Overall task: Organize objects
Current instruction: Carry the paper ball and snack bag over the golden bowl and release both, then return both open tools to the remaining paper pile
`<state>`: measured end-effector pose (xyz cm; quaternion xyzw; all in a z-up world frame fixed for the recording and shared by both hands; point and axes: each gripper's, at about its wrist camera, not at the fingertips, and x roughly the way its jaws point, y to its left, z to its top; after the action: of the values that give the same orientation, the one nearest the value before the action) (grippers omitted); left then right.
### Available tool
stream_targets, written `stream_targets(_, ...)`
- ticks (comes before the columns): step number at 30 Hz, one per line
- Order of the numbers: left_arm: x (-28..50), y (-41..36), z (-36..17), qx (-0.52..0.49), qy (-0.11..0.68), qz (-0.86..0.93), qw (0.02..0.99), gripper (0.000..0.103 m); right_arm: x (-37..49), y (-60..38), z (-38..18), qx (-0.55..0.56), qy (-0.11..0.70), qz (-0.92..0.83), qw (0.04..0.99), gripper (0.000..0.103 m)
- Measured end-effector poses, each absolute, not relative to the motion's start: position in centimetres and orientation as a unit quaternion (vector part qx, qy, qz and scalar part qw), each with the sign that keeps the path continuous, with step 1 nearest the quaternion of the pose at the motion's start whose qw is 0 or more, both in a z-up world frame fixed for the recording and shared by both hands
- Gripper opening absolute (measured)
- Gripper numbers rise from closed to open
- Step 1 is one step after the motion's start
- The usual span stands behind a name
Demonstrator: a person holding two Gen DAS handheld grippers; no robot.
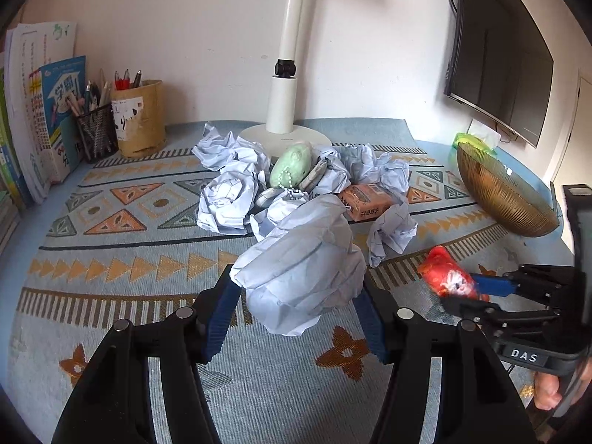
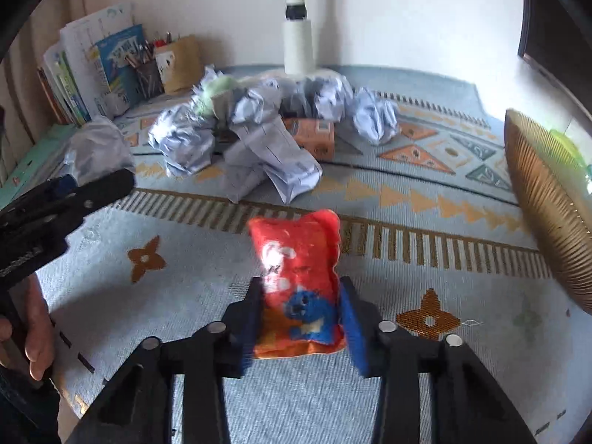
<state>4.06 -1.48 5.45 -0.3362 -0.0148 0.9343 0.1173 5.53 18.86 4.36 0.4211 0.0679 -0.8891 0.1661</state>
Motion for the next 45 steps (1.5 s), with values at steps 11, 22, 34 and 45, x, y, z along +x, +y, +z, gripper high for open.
stream_targets(11, 5.2, 2.7, 8.7, -0.336, 0.01, 0.929, 0.154, 0.057, 11.0, 28.0, 10.5, 0.365, -0.032, -0.919, 0.149, 0.033)
stream_targets(22, 3.7, 19.2, 19.9, -0.23, 0.005, 0.905, 0.357, 0.057, 11.4, 42.6, 21.9, 0.232, -0.129, -0.964, -0.031, 0.034)
stream_targets(34, -2.9, 28.8, 13.8, -0.298, 0.053, 0.886, 0.352, 0.102, 5.1, 51.0, 15.2, 0.314, -0.248, -0.91, -0.109, 0.059)
stream_targets(45, 5.2, 14.5, 20.3, -0.175, 0.004, 0.953, 0.248, 0.102, 7.3, 41.1, 20.9, 0.269, -0.168, -0.948, 0.01, 0.065)
